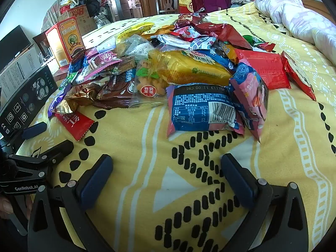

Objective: Organize snacks

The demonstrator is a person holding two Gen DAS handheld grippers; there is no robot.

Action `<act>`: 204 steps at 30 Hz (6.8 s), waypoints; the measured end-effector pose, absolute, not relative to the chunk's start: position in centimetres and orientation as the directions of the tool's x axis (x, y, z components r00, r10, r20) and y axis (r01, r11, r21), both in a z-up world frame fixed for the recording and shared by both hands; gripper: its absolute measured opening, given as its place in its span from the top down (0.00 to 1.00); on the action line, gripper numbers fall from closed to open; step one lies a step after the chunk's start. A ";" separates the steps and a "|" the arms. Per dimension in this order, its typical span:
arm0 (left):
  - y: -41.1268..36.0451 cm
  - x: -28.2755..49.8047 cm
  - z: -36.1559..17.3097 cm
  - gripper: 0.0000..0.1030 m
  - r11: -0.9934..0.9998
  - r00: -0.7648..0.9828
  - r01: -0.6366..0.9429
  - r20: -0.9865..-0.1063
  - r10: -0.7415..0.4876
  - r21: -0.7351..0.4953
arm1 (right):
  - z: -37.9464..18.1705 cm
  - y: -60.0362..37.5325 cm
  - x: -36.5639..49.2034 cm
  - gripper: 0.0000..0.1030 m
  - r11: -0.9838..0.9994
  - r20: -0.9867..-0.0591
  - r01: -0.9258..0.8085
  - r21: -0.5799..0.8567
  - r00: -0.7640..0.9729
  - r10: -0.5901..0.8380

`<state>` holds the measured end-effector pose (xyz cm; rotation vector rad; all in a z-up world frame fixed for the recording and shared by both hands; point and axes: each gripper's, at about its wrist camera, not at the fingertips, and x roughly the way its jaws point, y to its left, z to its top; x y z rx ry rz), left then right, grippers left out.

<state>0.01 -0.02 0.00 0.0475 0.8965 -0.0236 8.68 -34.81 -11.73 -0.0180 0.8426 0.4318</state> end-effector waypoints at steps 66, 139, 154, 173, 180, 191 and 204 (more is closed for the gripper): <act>-0.1 0.0 0.0 0.00 0.999 0.625 0.040 -0.781 -0.002 0.030 | -11.8 -34.7 8.8 0.00 0.914 -0.729 -0.377 0.147 0.584 0.358; 0.2 -1.2 0.4 0.00 0.997 0.633 0.066 -0.774 -0.021 0.027 | 5.5 -48.0 -0.9 0.00 0.924 -0.668 -0.115 0.364 0.659 0.345; 0.4 -1.5 1.8 0.01 0.998 0.588 0.063 -0.806 -0.061 -0.029 | 2.9 -44.4 -2.8 0.00 0.908 -0.609 -0.175 0.380 0.692 0.388; -1.7 8.1 7.4 0.02 0.950 0.607 -0.028 -0.760 -0.231 -0.311 | -2.0 -46.8 -3.0 0.00 0.877 -0.656 -0.116 0.467 0.619 0.431; -2.4 11.3 5.3 0.28 0.971 0.537 -0.054 -0.827 -0.167 -0.232 | -3.2 -47.2 -2.6 0.00 0.875 -0.674 -0.097 0.475 0.599 0.432; -1.1 5.4 10.0 0.59 0.973 0.591 0.104 -0.774 -0.227 -0.206 | -2.6 -45.8 -2.5 0.03 0.883 -0.678 -0.182 0.432 0.580 0.451; 2.2 -0.7 12.0 0.59 0.957 0.595 0.118 -0.753 -0.283 -0.266 | -4.4 -41.5 6.5 0.08 0.884 -0.695 -0.269 0.384 0.546 0.468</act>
